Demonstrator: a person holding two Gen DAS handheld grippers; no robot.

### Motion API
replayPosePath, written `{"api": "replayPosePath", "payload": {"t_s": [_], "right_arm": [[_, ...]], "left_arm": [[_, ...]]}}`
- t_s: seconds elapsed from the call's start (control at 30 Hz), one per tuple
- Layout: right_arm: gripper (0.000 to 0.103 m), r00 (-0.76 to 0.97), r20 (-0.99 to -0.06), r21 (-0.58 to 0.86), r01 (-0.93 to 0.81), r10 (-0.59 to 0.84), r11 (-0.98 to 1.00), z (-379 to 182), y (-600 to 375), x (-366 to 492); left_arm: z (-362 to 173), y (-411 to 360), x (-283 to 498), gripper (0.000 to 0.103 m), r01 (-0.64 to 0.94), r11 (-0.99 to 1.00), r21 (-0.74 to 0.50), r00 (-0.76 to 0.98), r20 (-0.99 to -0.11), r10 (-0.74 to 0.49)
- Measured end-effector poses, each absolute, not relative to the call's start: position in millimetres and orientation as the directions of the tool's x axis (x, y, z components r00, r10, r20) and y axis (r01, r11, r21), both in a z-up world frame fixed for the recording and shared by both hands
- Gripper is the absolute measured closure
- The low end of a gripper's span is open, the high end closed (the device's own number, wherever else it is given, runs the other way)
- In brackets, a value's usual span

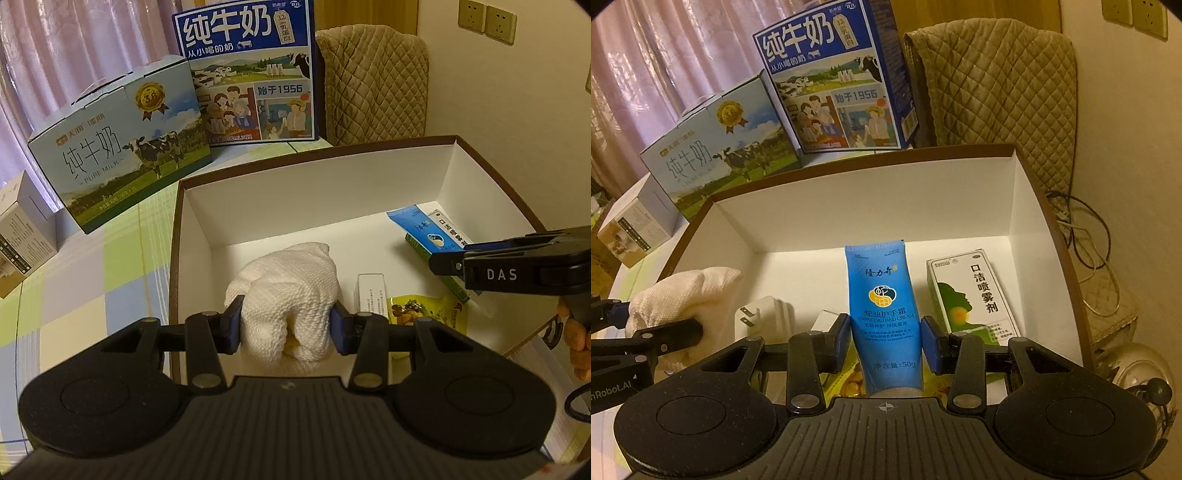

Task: Organize objects
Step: 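Lower the towel and tube into the box and open both tools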

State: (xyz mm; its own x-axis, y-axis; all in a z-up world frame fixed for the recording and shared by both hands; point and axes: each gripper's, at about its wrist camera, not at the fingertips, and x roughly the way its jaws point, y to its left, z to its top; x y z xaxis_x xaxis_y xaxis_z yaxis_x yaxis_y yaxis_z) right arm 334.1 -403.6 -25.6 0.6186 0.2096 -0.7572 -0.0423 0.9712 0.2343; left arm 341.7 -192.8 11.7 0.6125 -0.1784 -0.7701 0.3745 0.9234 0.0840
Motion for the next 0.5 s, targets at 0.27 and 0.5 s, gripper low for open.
{"api": "replayPosePath", "payload": {"t_s": [0.27, 0.5], "right_arm": [[0.064, 0.649, -0.732, 0.246, -0.028, 0.205, 0.969, -29, -405, 346], [0.064, 0.681, -0.702, 0.278, -0.011, 0.211, 0.961, -20, -412, 350]], "left_arm": [[7, -196, 346, 0.062, 0.375, 0.923, 0.088, 0.607, -0.775, -0.173], [4, -201, 348, 0.062, 0.385, 0.919, 0.086, 0.601, -0.779, -0.179]]}}
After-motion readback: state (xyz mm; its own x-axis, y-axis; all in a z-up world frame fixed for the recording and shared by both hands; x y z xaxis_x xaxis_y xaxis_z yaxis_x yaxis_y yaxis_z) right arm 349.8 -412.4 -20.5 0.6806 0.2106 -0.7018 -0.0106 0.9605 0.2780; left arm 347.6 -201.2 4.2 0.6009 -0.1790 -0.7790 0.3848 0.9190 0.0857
